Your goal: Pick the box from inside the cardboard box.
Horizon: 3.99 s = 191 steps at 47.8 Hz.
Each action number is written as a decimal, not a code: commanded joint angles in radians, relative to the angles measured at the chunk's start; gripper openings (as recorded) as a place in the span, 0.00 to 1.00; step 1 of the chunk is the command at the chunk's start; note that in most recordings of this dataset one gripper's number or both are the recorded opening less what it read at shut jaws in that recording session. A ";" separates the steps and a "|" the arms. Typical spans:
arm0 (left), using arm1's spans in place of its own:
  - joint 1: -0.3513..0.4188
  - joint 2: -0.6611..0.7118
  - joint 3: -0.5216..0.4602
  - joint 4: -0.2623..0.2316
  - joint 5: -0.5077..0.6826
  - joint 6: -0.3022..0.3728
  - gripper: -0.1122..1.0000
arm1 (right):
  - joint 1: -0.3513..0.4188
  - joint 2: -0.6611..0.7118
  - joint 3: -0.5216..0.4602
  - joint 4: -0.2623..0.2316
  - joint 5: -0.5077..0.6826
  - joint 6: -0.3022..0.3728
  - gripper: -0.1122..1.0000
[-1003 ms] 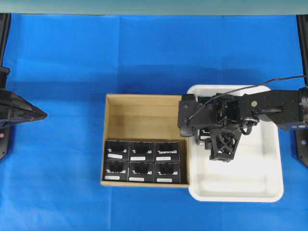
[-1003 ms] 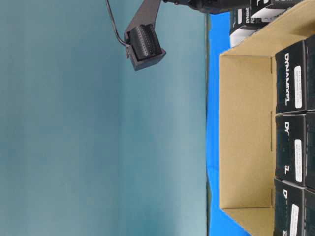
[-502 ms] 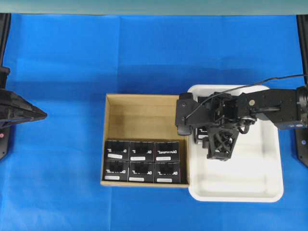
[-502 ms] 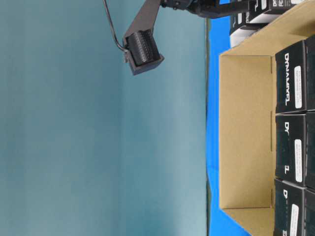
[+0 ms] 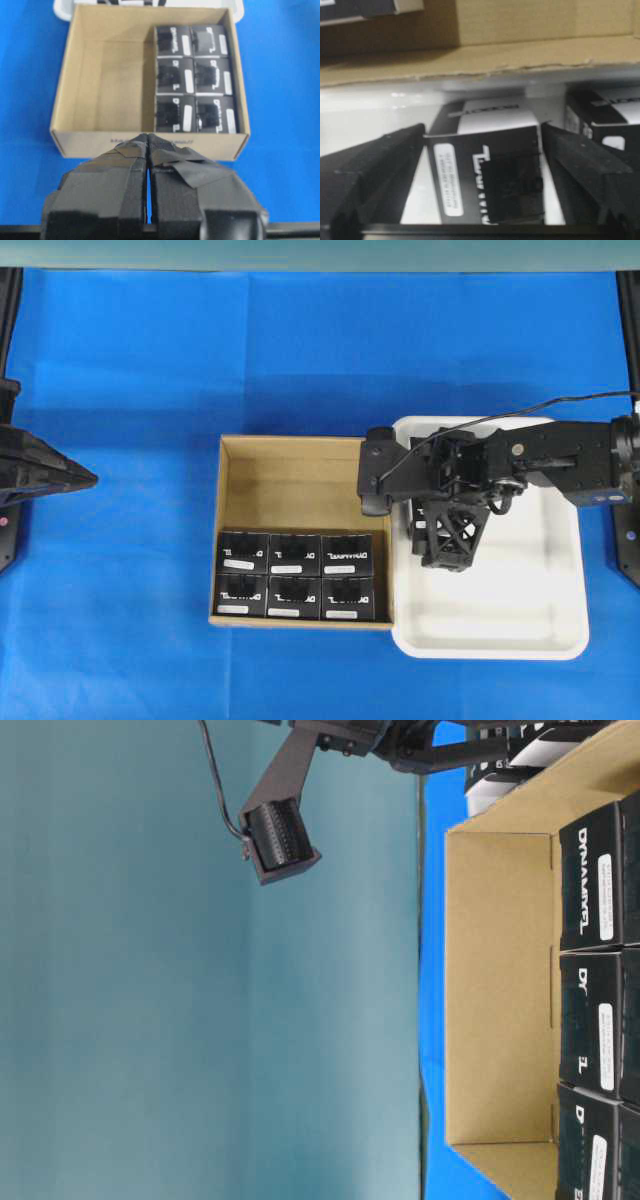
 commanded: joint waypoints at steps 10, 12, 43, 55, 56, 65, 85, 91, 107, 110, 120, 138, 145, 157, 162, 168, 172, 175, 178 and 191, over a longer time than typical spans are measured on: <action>-0.002 0.009 -0.015 0.002 -0.009 0.000 0.08 | 0.000 -0.107 -0.078 0.023 0.094 0.005 0.97; 0.000 0.009 -0.014 0.002 -0.008 0.002 0.08 | 0.000 -0.124 -0.086 0.023 0.104 0.005 0.97; 0.000 0.006 -0.014 0.002 -0.009 0.002 0.08 | -0.043 -0.347 -0.094 0.031 0.057 0.058 0.97; 0.000 0.000 -0.015 0.002 -0.031 0.002 0.08 | -0.041 -0.445 -0.049 0.031 -0.032 0.063 0.97; 0.000 0.000 -0.015 0.002 -0.035 0.002 0.08 | -0.041 -0.454 -0.044 0.031 -0.043 0.063 0.97; 0.000 -0.002 -0.012 0.002 -0.080 0.003 0.08 | -0.026 -0.548 0.020 0.031 -0.144 0.066 0.97; -0.006 -0.006 -0.012 0.002 -0.146 0.005 0.08 | 0.009 -0.744 0.123 0.031 -0.232 0.107 0.97; -0.018 -0.012 -0.014 0.002 -0.199 0.009 0.08 | 0.011 -0.788 0.144 0.031 -0.239 0.115 0.97; -0.041 -0.020 -0.012 0.002 -0.270 0.011 0.08 | 0.028 -0.884 0.195 0.032 -0.305 0.144 0.97; -0.044 -0.021 -0.012 0.002 -0.272 0.009 0.08 | 0.031 -0.896 0.202 0.032 -0.314 0.158 0.97; -0.046 -0.020 -0.012 0.002 -0.270 0.008 0.08 | 0.035 -0.922 0.222 0.032 -0.319 0.161 0.97; -0.046 -0.021 -0.011 0.002 -0.270 0.006 0.08 | 0.035 -0.939 0.230 0.032 -0.318 0.161 0.97; -0.046 -0.021 -0.011 0.002 -0.270 0.006 0.08 | 0.035 -0.971 0.253 0.032 -0.322 0.164 0.97; -0.046 -0.026 -0.011 0.002 -0.270 0.006 0.08 | 0.035 -1.028 0.265 0.032 -0.330 0.161 0.97; -0.046 -0.026 -0.011 0.002 -0.268 0.006 0.08 | 0.035 -1.040 0.272 0.032 -0.330 0.163 0.97; -0.046 -0.028 -0.011 0.002 -0.268 0.006 0.08 | 0.035 -1.046 0.278 0.032 -0.330 0.163 0.97; -0.046 -0.028 -0.011 0.002 -0.268 0.005 0.08 | 0.035 -1.046 0.282 0.032 -0.330 0.163 0.97; -0.046 -0.028 -0.011 0.002 -0.268 0.003 0.08 | 0.035 -1.048 0.284 0.032 -0.330 0.163 0.97; -0.046 -0.028 -0.011 0.002 -0.270 0.003 0.08 | 0.035 -1.051 0.285 0.032 -0.330 0.163 0.97; -0.046 -0.029 -0.011 0.002 -0.270 0.003 0.08 | 0.035 -1.071 0.290 0.032 -0.330 0.163 0.97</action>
